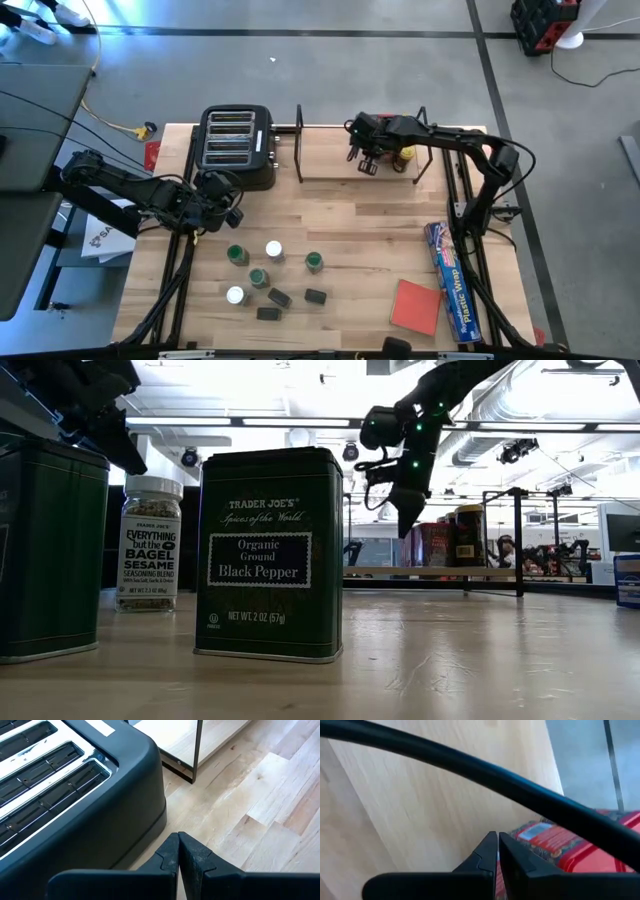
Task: Shelf spices
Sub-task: Put the top right green seasoning bottle on the shelf
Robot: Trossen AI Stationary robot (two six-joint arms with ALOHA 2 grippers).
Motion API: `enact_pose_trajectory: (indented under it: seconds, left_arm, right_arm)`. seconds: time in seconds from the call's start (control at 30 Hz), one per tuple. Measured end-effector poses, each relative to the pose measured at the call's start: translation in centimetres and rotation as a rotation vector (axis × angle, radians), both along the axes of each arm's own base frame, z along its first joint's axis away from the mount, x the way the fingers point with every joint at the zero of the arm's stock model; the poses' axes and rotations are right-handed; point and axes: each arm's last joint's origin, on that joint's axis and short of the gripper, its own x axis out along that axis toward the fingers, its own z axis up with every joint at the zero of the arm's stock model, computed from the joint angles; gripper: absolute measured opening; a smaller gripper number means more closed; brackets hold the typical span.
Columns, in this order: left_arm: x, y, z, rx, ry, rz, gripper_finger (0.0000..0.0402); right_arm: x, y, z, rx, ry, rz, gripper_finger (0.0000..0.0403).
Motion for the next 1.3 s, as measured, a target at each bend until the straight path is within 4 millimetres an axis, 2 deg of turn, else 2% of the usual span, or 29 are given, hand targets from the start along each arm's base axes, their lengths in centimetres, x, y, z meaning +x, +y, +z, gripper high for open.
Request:
enact_pose_trajectory:
  seconds: [0.1, 0.27, 0.33, 0.43, 0.57, 0.77, 0.9, 1.07, 1.17, 1.3]
  left_arm:
    - [0.0, 0.0, 0.0, 0.000, 0.000, 0.000, 0.0002]
    - [0.0, 0.0, 0.0, 0.000, 0.000, 0.000, 0.0002]
    - [0.0, 0.0, 0.0, 0.000, 0.000, 0.000, 0.0002]
    - [0.0, 0.0, 0.0, 0.000, 0.000, 0.001, 0.0002]
    - [0.0, 0.0, 0.0, 0.006, -0.001, 0.003, 0.0002]
    - [0.0, 0.0, 0.0, 0.028, 0.011, -0.008, 0.0002]
    - [0.0, 0.0, 0.0, 0.024, 0.013, -0.010, 0.0002]
    - [0.1, -0.1, 0.0, 0.007, 0.009, -0.017, 0.0002]
    - [0.4, -0.1, 0.1, 0.003, -0.013, -0.016, 0.0002]
    - [0.4, -0.2, 0.1, 0.002, -0.017, -0.015, 0.0002]
  right_arm:
    - [0.3, 0.3, 0.9, -0.034, -0.059, 0.018, 0.0011]
    - [0.6, 2.1, 4.3, -0.077, -0.239, 0.099, 0.0011]
    - [0.9, 3.6, 5.7, -0.026, -0.348, 0.186, 0.0011]
    - [2.2, 7.0, 6.9, 0.094, -0.479, 0.374, 0.0011]
    - [3.9, 11.9, 6.4, 0.174, -0.497, 0.543, 0.0007]
    - [7.1, 18.4, 3.0, 0.345, -0.496, 0.772, 0.0018]
    - [8.0, 22.0, 2.1, 0.334, -0.517, 0.929, 0.0063]
    - [8.2, 24.9, 1.7, 0.348, -0.541, 0.991, 0.0161]
    - [8.4, 25.8, 1.2, 0.358, -0.543, 0.965, 0.0224]
    - [9.1, 26.0, -0.5, 0.371, -0.515, 0.931, 0.0295]
